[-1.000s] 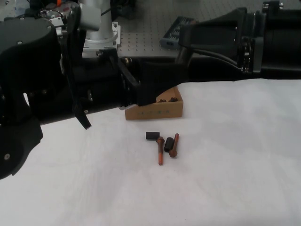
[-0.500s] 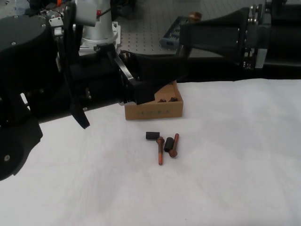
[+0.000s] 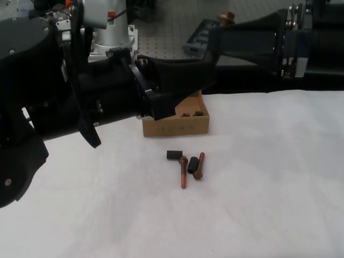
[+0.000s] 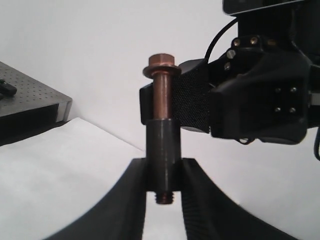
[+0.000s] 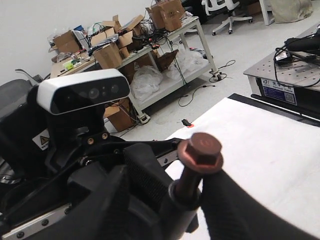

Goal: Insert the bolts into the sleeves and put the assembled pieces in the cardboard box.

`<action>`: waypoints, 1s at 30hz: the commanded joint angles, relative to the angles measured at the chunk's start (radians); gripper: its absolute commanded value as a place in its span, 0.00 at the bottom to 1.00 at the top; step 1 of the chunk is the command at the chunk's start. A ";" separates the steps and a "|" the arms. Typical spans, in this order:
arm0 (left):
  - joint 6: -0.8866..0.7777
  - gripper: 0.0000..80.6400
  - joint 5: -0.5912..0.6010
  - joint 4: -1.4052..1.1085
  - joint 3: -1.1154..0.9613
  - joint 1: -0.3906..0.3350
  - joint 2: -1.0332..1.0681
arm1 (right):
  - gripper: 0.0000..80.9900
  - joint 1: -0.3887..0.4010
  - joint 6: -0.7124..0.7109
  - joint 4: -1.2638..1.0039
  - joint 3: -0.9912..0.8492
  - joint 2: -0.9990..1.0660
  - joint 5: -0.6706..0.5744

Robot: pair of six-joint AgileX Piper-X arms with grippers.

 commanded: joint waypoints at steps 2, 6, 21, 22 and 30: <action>0.005 0.01 -0.033 -0.056 -0.032 0.006 -0.013 | 0.40 0.010 0.000 0.060 0.016 0.006 -0.086; 0.005 0.01 -0.033 -0.061 -0.032 0.006 -0.013 | 0.40 0.010 0.000 0.100 0.016 0.006 -0.066; 0.005 0.01 -0.035 -0.060 -0.032 0.006 -0.013 | 0.49 0.010 0.007 0.148 0.019 0.036 0.036; 0.005 0.01 -0.035 -0.060 -0.032 0.006 -0.013 | 0.49 0.010 0.007 0.148 0.019 0.038 0.025; 0.015 0.01 -0.100 -0.031 -0.032 0.012 -0.013 | 0.49 -0.009 0.003 0.181 0.019 0.028 0.005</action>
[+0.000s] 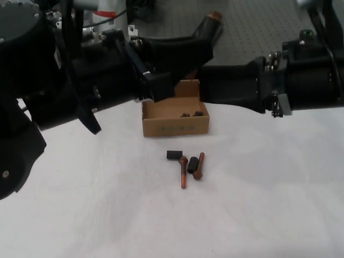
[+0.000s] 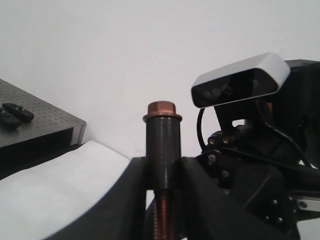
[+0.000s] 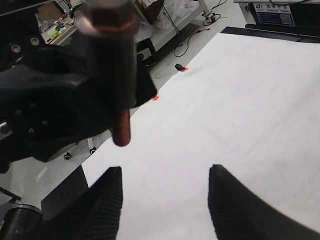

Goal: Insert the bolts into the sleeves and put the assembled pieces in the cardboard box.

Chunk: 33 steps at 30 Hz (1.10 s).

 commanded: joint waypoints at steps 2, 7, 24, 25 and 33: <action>0.037 0.01 -0.057 0.048 -0.013 0.023 -0.004 | 0.49 -0.033 -0.015 0.063 -0.004 -0.020 -0.022; 0.153 0.01 -0.046 0.194 -0.053 0.078 0.074 | 0.43 -0.100 -0.109 0.219 -0.004 -0.063 -0.041; 0.223 0.01 -0.049 0.437 -0.661 0.197 0.742 | 0.03 -0.268 -0.316 0.507 -0.004 -0.142 -0.034; 0.227 0.01 -0.050 0.459 -0.709 0.199 0.785 | 0.03 -0.268 -0.322 0.507 -0.004 -0.142 -0.034; 0.246 0.01 -0.141 0.605 -0.963 0.205 1.002 | 0.03 -0.268 -0.322 0.507 -0.004 -0.142 -0.034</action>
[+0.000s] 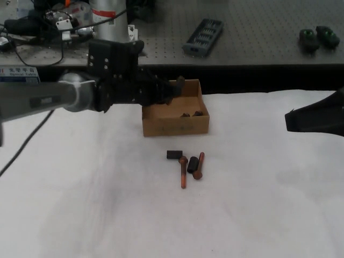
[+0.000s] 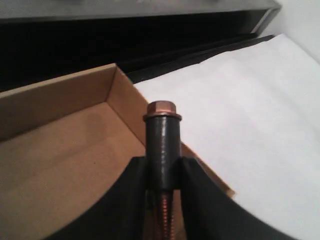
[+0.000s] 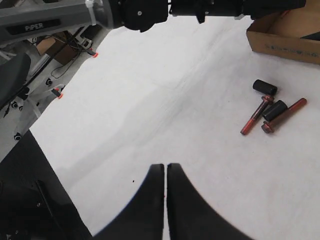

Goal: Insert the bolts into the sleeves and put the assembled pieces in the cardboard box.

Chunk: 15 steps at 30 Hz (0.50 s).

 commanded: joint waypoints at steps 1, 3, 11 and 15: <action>0.011 0.01 -0.020 0.005 -0.031 0.007 0.013 | 0.03 -0.005 -0.011 0.005 -0.004 -0.011 -0.007; 0.011 0.02 -0.028 0.031 -0.051 0.008 0.035 | 0.03 -0.005 -0.011 0.005 -0.004 -0.011 -0.007; 0.054 0.45 -0.042 0.065 -0.059 0.011 0.043 | 0.03 -0.005 -0.011 0.002 -0.004 -0.011 -0.007; 0.048 0.45 -0.039 0.065 -0.059 0.011 0.043 | 0.03 -0.005 -0.011 0.002 -0.004 -0.011 -0.007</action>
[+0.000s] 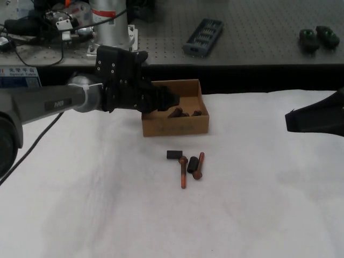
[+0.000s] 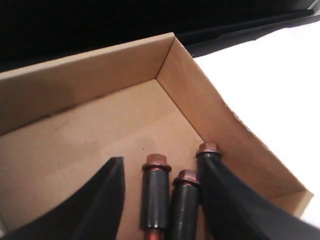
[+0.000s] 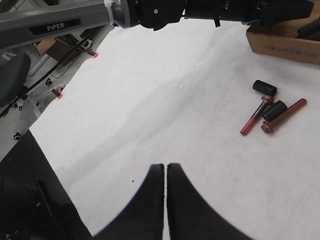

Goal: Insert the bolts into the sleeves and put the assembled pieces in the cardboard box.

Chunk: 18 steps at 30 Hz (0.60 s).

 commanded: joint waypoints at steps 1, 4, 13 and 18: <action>0.009 0.45 0.002 0.003 -0.011 0.004 -0.007 | 0.03 -0.005 -0.008 0.001 -0.004 -0.011 -0.007; -0.020 0.45 0.051 0.003 -0.011 0.004 -0.016 | 0.03 -0.005 -0.008 0.001 -0.004 -0.011 -0.007; -0.033 0.01 0.147 0.186 -0.011 0.017 -0.171 | 0.03 -0.005 -0.008 0.057 -0.004 -0.011 -0.007; 0.078 0.01 0.147 0.486 -0.011 0.038 -0.273 | 0.03 -0.005 -0.008 0.103 -0.004 -0.011 -0.007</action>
